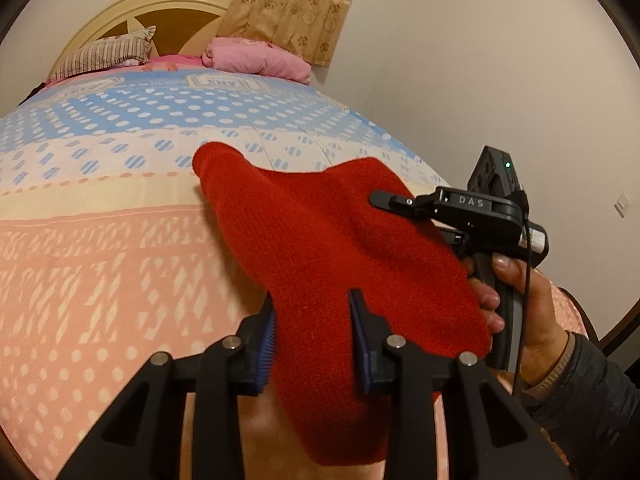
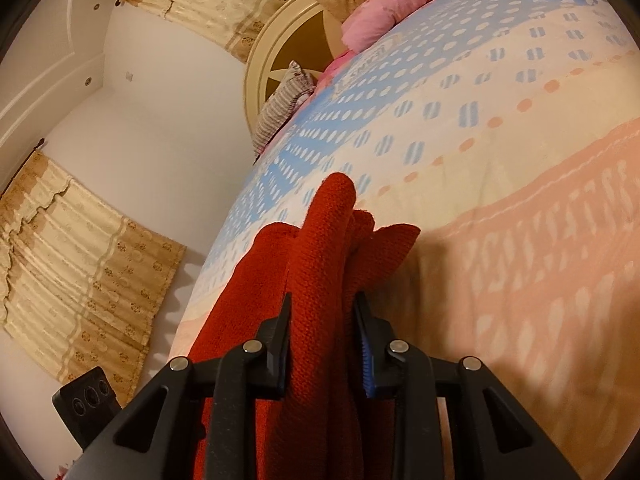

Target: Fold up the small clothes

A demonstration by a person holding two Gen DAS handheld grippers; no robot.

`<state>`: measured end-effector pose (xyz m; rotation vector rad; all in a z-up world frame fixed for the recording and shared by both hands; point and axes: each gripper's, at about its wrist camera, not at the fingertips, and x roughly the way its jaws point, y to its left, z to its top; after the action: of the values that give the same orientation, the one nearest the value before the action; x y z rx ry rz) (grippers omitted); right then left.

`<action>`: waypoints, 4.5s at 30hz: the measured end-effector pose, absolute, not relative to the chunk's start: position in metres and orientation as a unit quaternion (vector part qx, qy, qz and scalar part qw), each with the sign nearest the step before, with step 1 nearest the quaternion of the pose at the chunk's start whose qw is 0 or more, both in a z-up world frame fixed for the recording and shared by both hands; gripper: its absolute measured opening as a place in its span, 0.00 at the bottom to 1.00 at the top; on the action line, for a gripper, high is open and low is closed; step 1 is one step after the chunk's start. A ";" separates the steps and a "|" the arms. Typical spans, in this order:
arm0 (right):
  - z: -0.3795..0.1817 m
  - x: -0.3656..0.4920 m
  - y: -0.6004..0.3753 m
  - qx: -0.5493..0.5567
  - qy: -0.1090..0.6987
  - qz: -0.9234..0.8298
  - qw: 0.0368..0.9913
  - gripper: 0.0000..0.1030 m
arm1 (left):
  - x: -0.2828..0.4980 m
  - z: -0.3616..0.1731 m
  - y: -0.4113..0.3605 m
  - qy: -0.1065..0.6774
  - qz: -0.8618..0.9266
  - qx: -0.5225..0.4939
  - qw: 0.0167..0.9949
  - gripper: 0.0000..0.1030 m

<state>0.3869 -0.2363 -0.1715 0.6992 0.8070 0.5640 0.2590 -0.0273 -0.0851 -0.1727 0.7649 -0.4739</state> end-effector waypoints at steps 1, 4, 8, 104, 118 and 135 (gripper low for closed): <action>-0.171 0.385 -0.232 0.329 0.380 0.269 0.822 0.26 | 0.255 -0.083 -0.023 0.366 -0.226 -0.084 0.899 0.33; -0.169 0.380 -0.220 0.326 0.381 0.281 0.818 0.26 | 0.245 -0.079 -0.017 0.360 -0.218 -0.073 0.904 0.33; -0.167 0.372 -0.201 0.324 0.385 0.296 0.812 0.26 | 0.231 -0.079 -0.007 0.360 -0.208 -0.073 0.906 0.33; -0.200 0.324 -0.020 0.296 0.451 0.405 0.738 0.26 | 0.110 -0.123 0.100 0.362 -0.019 -0.071 0.929 0.87; -0.199 0.317 -0.030 0.291 0.441 0.377 0.761 0.28 | 0.106 -0.084 0.112 0.302 0.019 -0.042 0.952 0.97; -0.128 0.212 -0.003 0.129 0.367 0.443 0.808 0.49 | 0.128 -0.112 0.121 0.339 0.039 -0.044 0.939 0.99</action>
<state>0.2119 -0.0025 -0.1281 0.2750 0.7852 0.9481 0.1283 0.1215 -0.1121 -0.0902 0.6930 0.0798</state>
